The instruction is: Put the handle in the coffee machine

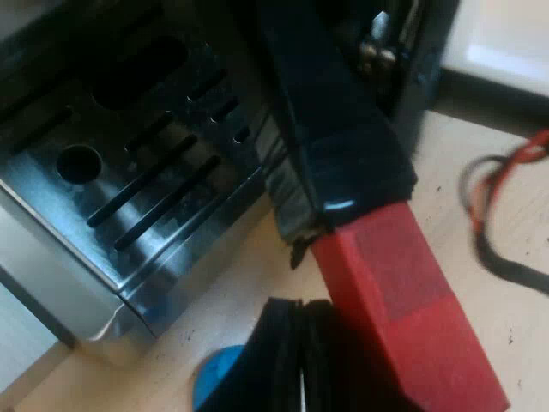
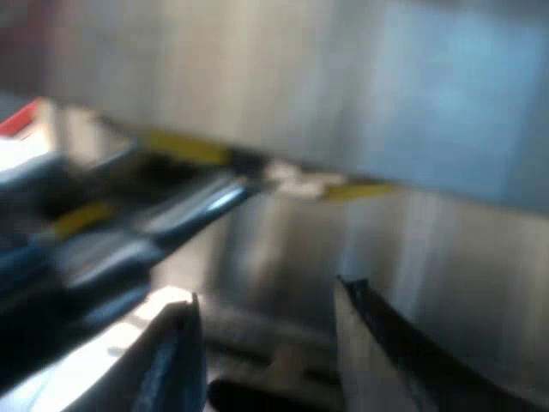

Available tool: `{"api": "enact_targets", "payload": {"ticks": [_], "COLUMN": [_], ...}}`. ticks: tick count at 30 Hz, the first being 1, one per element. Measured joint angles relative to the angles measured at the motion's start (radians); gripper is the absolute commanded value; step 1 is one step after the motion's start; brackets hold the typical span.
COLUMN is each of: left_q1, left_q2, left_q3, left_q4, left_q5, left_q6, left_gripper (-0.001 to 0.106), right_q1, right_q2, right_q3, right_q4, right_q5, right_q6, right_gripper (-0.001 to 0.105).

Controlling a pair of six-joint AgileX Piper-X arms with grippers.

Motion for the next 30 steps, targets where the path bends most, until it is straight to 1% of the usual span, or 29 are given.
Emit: {"api": "enact_targets", "payload": {"ticks": [3, 7, 8, 10, 12, 13, 15, 18, 22, 23, 25, 29, 30], "left_q1": [0.0, 0.0, 0.0, 0.0, 0.0, 0.0, 0.0, 0.0, 0.0, 0.0, 0.0, 0.0, -0.002], "left_q2": [-0.014, -0.041, -0.048, -0.05, -0.05, -0.05, -0.05, -0.052, -0.057, -0.061, -0.062, -0.062, -0.062], "left_q3": [0.0, 0.0, 0.0, 0.0, 0.0, 0.0, 0.0, 0.0, 0.0, 0.003, 0.01, 0.013, 0.013], "left_q4": [0.0, -0.002, -0.002, -0.002, -0.002, -0.002, -0.002, -0.002, -0.002, -0.002, -0.009, -0.012, -0.012], "left_q5": [0.0, -0.004, -0.002, -0.002, -0.002, -0.002, -0.002, -0.002, -0.002, -0.002, -0.002, 0.001, 0.001], "left_q6": [0.0, -0.026, -0.037, -0.04, -0.041, -0.041, -0.043, -0.059, -0.069, -0.075, -0.078, -0.083, -0.086], "left_gripper": [0.0, 0.0, 0.0, 0.0, 0.0, 0.0, 0.0, 0.0, 0.0, 0.0, 0.0, 0.0, 0.0], "right_q1": [0.002, 0.005, 0.007, 0.004, -0.001, 0.0, -0.003, -0.003, -0.003, -0.003, -0.003, -0.003, 0.004], "right_q2": [-0.048, -0.075, -0.105, -0.148, -0.22, -0.238, -0.293, -0.335, -0.366, -0.422, -0.468, -0.538, -0.56], "right_q3": [0.0, 0.0, 0.0, 0.0, -0.007, -0.011, -0.017, -0.017, -0.017, -0.017, -0.017, -0.017, -0.017], "right_q4": [0.092, 0.154, 0.221, 0.3, 0.401, 0.42, 0.485, 0.56, 0.6, 0.66, 0.679, 0.717, 0.737], "right_q5": [-0.03, -0.049, -0.071, -0.073, -0.077, -0.077, -0.082, -0.081, -0.087, -0.102, -0.109, -0.204, -0.231], "right_q6": [0.016, 0.03, 0.045, 0.052, 0.059, 0.059, 0.059, 0.059, 0.059, 0.059, 0.059, 0.059, 0.059], "right_gripper": [0.041, 0.041, 0.041, 0.042, 0.046, 0.048, 0.057, 0.064, 0.066, 0.066, 0.066, 0.067, 0.068]}}
